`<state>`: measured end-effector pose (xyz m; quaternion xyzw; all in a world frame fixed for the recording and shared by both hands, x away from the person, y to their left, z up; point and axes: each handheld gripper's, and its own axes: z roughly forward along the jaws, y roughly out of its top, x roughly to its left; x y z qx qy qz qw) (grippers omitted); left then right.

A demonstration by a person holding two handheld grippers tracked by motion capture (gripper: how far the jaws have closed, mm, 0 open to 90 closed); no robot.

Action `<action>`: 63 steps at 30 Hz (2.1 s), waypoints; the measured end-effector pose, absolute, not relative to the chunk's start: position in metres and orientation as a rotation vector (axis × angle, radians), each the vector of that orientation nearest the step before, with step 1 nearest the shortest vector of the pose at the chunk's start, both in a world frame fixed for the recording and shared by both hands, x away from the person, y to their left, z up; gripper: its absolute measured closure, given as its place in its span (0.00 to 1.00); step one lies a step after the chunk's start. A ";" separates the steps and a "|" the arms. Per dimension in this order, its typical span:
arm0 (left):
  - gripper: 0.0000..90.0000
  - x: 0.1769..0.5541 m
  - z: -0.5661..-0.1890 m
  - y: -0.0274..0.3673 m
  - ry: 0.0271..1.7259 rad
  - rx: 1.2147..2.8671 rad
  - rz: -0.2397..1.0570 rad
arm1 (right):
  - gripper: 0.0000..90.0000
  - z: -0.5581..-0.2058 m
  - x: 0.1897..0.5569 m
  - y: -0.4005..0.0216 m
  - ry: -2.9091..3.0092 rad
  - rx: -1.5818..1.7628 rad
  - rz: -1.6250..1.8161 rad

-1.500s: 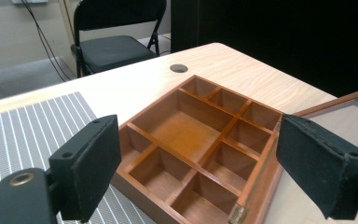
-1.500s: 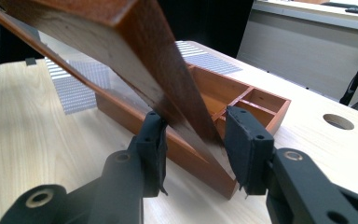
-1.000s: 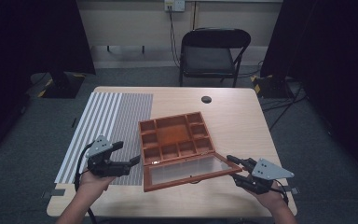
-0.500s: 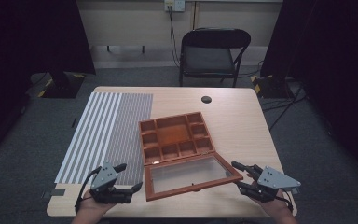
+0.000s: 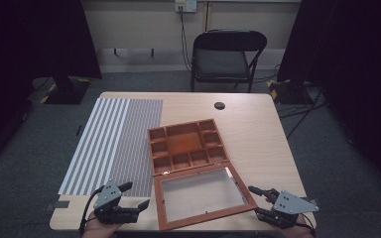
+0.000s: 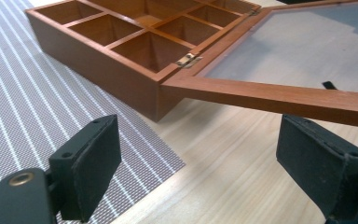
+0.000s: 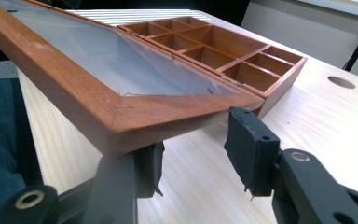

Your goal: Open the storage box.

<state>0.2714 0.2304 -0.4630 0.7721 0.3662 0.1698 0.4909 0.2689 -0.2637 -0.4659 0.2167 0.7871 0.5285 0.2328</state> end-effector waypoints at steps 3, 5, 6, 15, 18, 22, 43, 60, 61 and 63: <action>0.15 0.272 -0.462 0.232 0.906 1.848 0.405 | 0.62 -0.469 0.266 -0.266 2.177 0.598 1.438; 0.15 0.273 -0.462 0.234 0.907 1.840 0.408 | 0.62 -0.471 0.265 -0.268 2.185 0.599 1.436; 0.15 0.273 -0.462 0.234 0.909 1.840 0.409 | 0.62 -0.472 0.264 -0.269 2.191 0.609 1.435; 0.15 0.273 -0.464 0.236 0.931 1.810 0.399 | 0.63 -0.480 0.256 -0.279 2.268 0.651 1.388; 0.15 0.274 -0.464 0.237 0.938 1.805 0.398 | 0.64 -0.484 0.257 -0.279 2.302 0.667 1.350; 0.14 0.274 -0.465 0.237 0.940 1.802 0.398 | 0.64 -0.492 0.258 -0.276 2.357 0.679 1.276; 0.00 0.287 -0.477 0.267 1.137 1.781 0.546 | 0.16 -0.487 0.268 -0.300 2.089 1.062 1.236; 0.00 0.301 -0.493 0.324 1.476 1.686 0.640 | 0.12 -0.490 0.269 -0.356 1.688 1.470 1.030; 0.00 0.301 -0.494 0.325 1.495 1.676 0.633 | 0.12 -0.491 0.268 -0.358 1.676 1.483 1.020; 0.01 0.302 -0.495 0.328 1.515 1.686 0.621 | 0.12 -0.493 0.267 -0.362 1.655 1.531 0.996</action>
